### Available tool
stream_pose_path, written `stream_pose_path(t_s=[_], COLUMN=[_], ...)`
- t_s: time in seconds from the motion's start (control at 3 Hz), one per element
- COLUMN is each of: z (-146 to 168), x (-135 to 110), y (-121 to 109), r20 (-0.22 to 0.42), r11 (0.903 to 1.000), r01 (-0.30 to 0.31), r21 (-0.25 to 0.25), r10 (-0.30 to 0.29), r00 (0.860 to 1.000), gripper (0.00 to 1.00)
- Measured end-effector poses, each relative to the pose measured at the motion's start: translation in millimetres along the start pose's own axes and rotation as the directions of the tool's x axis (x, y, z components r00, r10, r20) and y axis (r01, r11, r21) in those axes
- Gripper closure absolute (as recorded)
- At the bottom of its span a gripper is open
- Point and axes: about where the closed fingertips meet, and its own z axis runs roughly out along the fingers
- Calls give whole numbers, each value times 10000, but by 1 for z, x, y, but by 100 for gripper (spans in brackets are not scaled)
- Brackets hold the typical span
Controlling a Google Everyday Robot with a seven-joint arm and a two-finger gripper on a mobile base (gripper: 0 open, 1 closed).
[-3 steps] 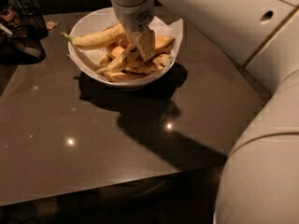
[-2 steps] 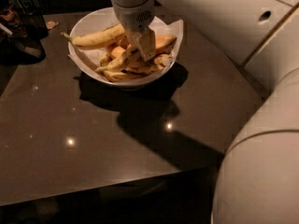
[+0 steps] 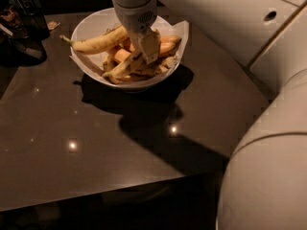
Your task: Pick banana from white bowl
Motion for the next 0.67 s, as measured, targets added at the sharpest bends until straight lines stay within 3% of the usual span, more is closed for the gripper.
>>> stream_pose_path(t_s=[0.33, 0.67], z=[-8, -32], x=[4, 15], y=[0, 21], r20=[261, 953], r11=[9990, 9873], r01=[-219, -1155], r21=[393, 1090], r10=[208, 1053], r00=[9994, 9899], gripper=[100, 100])
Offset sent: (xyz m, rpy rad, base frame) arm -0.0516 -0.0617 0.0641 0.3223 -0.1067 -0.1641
